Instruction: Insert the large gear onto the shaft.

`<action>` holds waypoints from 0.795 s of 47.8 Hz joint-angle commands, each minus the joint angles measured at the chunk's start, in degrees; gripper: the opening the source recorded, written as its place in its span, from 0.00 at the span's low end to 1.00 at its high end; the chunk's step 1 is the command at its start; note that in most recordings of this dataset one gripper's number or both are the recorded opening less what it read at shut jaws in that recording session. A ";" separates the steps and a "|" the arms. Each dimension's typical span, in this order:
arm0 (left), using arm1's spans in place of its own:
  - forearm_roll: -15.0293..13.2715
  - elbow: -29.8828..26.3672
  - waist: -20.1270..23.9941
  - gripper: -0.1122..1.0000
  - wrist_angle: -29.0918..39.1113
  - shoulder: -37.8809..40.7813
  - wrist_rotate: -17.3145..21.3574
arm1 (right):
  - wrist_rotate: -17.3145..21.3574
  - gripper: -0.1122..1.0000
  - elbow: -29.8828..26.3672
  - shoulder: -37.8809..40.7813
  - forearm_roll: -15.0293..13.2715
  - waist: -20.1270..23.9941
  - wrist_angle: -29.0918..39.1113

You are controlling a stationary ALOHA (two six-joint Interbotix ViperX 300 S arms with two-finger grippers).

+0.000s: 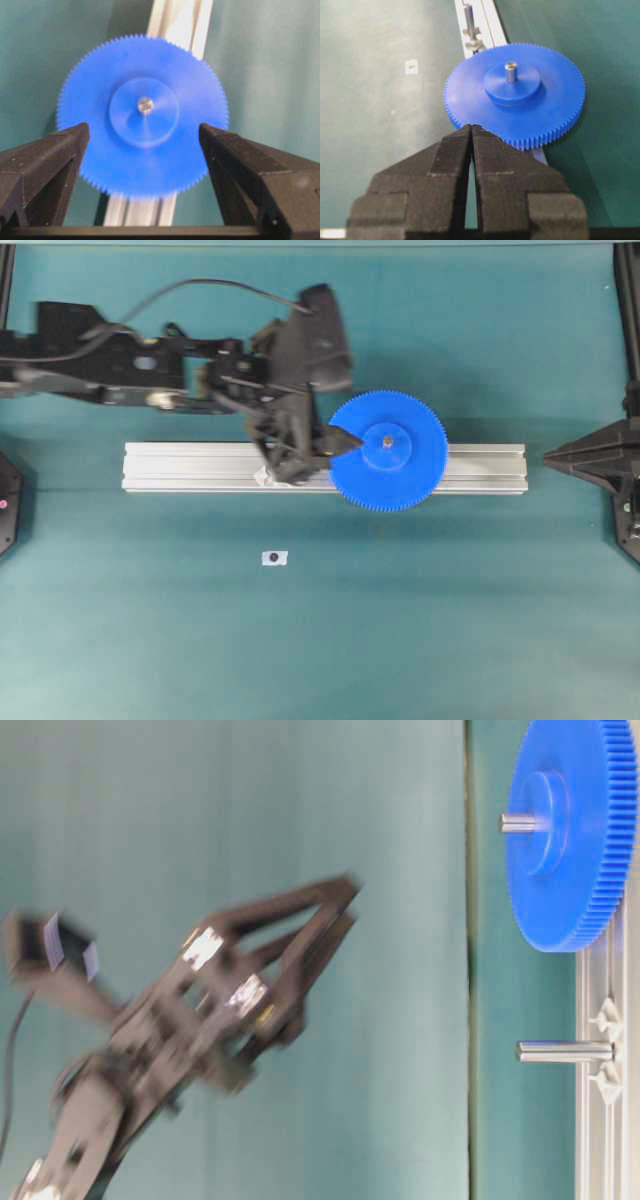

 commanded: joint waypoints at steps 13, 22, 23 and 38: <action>0.00 7.73 -0.62 0.90 -1.41 -9.93 0.44 | 0.62 0.19 -0.70 0.53 0.00 -0.18 -0.53; 0.00 11.78 -0.70 0.90 -1.58 -13.80 0.62 | 0.62 0.19 -0.88 0.44 0.00 -0.09 -0.53; 0.00 12.04 -0.70 0.90 -1.58 -14.15 0.62 | 0.62 0.19 -0.88 0.44 0.00 -0.09 -0.53; 0.00 17.49 -1.23 0.90 -1.14 -19.95 0.53 | 0.70 0.19 -0.79 0.44 0.09 -0.09 -0.53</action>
